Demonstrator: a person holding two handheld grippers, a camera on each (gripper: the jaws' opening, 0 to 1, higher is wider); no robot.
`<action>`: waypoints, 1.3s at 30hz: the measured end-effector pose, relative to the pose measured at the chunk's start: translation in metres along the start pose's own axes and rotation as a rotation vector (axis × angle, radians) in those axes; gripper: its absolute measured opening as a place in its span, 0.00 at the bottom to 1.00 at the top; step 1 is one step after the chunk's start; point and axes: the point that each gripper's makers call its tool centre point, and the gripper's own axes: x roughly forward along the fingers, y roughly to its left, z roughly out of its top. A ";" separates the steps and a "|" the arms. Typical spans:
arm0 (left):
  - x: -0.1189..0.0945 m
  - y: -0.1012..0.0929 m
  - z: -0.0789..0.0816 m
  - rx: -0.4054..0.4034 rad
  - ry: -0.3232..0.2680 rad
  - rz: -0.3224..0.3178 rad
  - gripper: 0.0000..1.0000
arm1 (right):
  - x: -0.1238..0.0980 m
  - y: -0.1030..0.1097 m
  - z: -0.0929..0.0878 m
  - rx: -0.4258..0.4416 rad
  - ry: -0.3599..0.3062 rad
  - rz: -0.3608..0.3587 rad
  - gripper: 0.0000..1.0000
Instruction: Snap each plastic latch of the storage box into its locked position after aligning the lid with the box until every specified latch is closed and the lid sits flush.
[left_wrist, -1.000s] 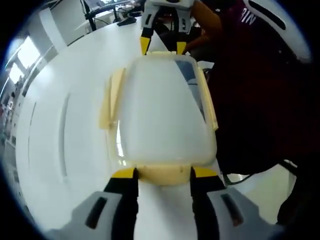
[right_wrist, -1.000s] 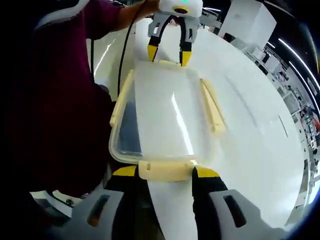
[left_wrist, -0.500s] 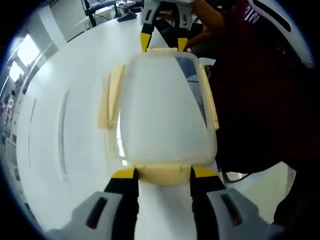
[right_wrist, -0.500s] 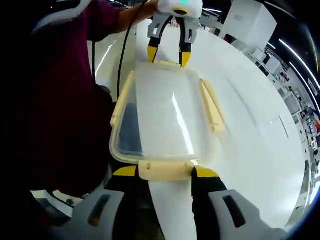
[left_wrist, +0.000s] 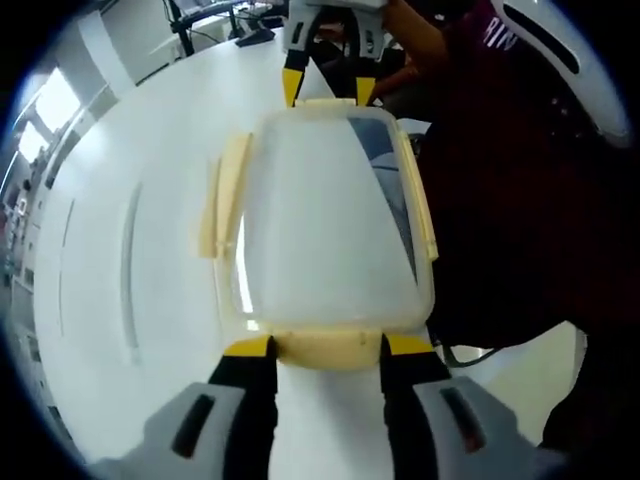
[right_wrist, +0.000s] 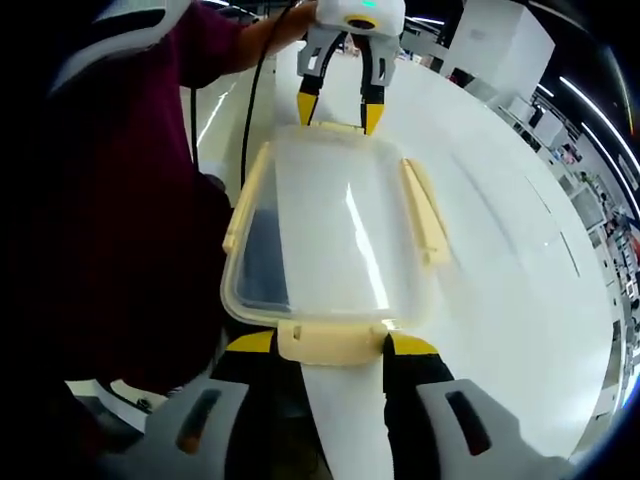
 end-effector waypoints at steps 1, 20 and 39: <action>0.000 0.000 0.000 0.003 0.003 0.000 0.39 | 0.000 0.000 0.001 0.001 -0.002 0.001 0.39; -0.020 -0.002 0.013 0.012 -0.018 0.023 0.39 | -0.022 -0.002 0.007 -0.007 -0.055 -0.015 0.38; -0.043 0.001 0.032 0.027 -0.074 0.082 0.39 | -0.056 -0.011 0.019 -0.029 -0.169 -0.070 0.38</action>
